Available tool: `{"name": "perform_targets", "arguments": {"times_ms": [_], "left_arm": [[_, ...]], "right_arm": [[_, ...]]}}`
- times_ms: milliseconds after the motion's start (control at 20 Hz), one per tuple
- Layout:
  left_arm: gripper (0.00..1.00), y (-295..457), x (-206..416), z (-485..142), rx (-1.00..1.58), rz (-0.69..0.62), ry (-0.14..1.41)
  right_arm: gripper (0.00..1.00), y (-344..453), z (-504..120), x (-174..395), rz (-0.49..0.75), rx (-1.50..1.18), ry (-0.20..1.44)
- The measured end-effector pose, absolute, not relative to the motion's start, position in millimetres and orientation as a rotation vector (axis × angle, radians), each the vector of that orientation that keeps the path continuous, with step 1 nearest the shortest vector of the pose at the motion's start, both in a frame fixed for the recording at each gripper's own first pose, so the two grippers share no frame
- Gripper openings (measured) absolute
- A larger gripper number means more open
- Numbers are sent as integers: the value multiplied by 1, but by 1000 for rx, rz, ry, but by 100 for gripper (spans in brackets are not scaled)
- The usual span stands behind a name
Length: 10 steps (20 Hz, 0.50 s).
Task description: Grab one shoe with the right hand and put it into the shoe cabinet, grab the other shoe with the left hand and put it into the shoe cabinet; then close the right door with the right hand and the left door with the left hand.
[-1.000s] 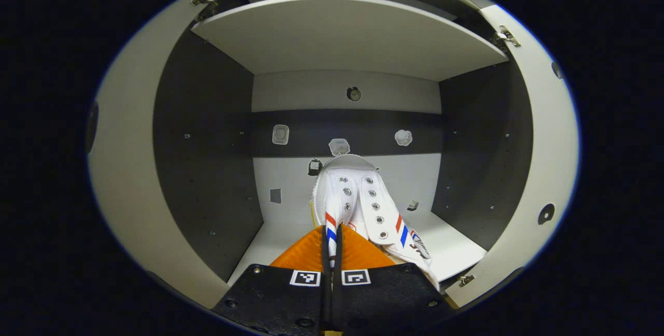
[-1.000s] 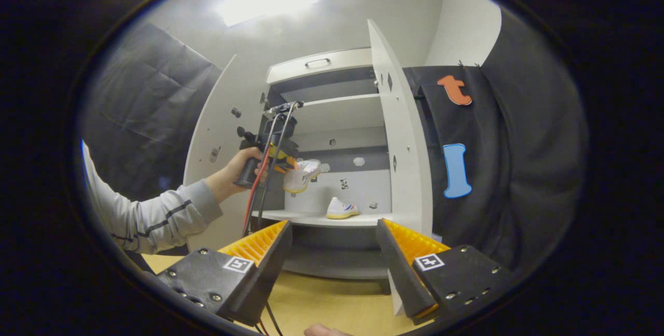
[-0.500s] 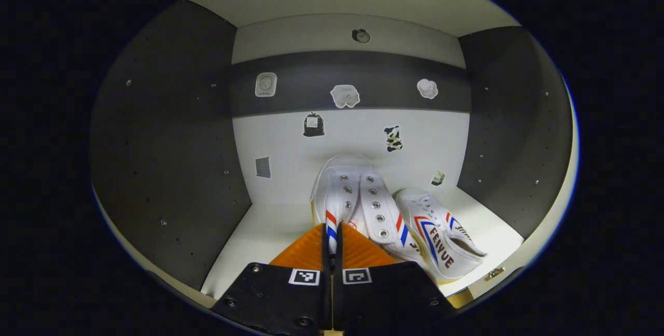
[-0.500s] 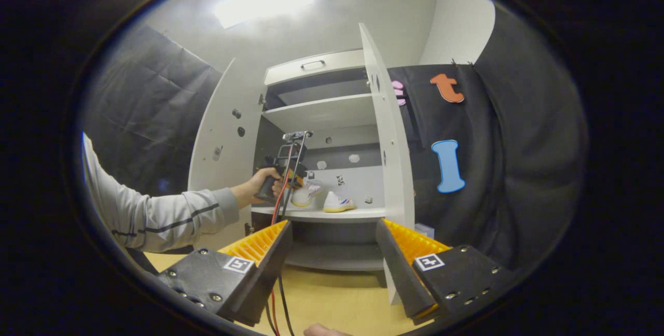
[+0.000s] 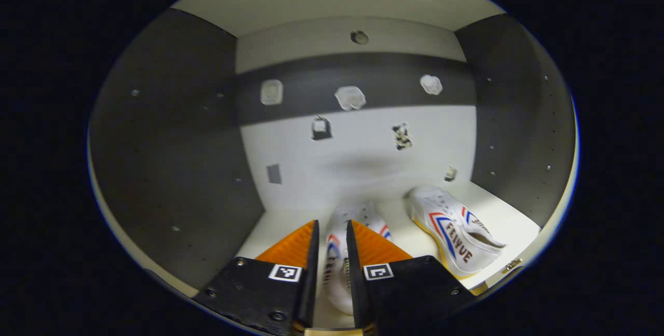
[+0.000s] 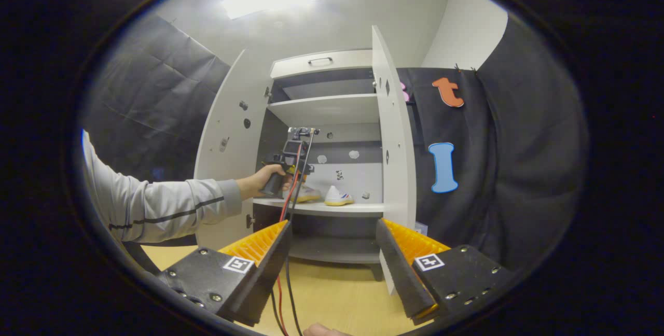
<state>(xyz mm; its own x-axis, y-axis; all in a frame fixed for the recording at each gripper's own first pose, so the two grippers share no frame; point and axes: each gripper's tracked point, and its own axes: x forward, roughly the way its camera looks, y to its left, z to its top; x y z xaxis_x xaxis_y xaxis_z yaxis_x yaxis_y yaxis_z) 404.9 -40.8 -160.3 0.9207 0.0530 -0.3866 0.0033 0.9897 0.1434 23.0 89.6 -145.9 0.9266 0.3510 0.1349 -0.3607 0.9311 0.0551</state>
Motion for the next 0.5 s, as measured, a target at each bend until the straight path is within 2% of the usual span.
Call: {"name": "perform_targets", "arguments": {"times_ms": [100,200,400,450,500], "left_arm": [[39,-47,381,-159,175,7,400],[53,-50,355,-155,177,-14,371],[56,-52,289,-136,121,-50,309],[65,-51,274,-130,94,-52,296],[64,-46,260,-124,82,-48,284]], "right_arm": [[96,92,-142,9,355,58,-142],[97,95,-138,-6,342,49,-162],[97,94,-127,-25,317,82,-178],[97,92,-126,-27,309,87,-177],[97,89,-124,-29,300,90,-172]]}}
